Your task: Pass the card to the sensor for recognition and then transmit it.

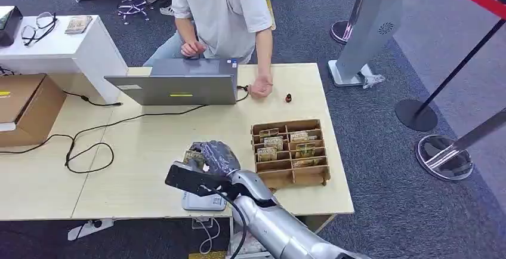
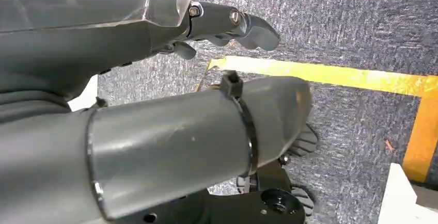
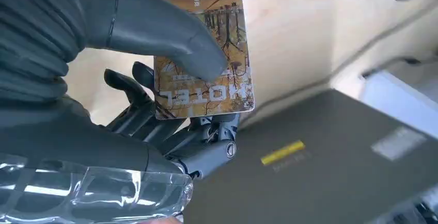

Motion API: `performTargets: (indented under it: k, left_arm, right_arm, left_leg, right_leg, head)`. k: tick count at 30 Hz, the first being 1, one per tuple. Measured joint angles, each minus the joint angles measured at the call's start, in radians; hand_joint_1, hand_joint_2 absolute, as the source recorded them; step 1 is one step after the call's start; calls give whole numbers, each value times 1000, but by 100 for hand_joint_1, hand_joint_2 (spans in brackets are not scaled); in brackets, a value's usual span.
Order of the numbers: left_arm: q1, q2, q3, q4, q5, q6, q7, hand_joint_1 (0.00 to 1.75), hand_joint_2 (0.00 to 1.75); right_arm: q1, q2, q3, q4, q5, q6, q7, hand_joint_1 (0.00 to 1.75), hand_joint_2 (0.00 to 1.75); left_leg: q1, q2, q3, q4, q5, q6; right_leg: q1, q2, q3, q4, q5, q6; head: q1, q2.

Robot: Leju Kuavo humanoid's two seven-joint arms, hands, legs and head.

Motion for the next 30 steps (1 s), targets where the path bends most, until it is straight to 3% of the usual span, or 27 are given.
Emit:
performTargets:
  k: [6,14,19,30]
  left_arm:
    - [1,1,2,0,2,7,-9,0,0]
    - [2,1,5,0,1,9,-13,0,0]
    - [1,1,5,0,-11,10,-13,0,0]
    - [0,-1,5,0,-44,10,-10,0,0]
  right_arm:
    - [22,-39,-21,-149,-33,-34,-23,175,175]
    - [23,-80,-46,-282,111,-257,-28,175,175]
    - [-29,-86,-61,-274,302,-381,13,175,175]
    - [-181,-63,-189,-113,622,-388,117,175,175]
  left_leg:
    - [0,0,0,0,0,0]
    - [0,0,0,0,0,0]
    - [0,1,0,0,0,0]
    - [0,0,0,0,0,0]
  right_leg:
    - [0,0,0,0,0,0]
    - [0,0,0,0,0,0]
    - [0,1,0,0,0,0]
    - [0,0,0,0,0,0]
  head:
    - [0,0]
    - [0,0]
    - [0,0]
    - [0,0]
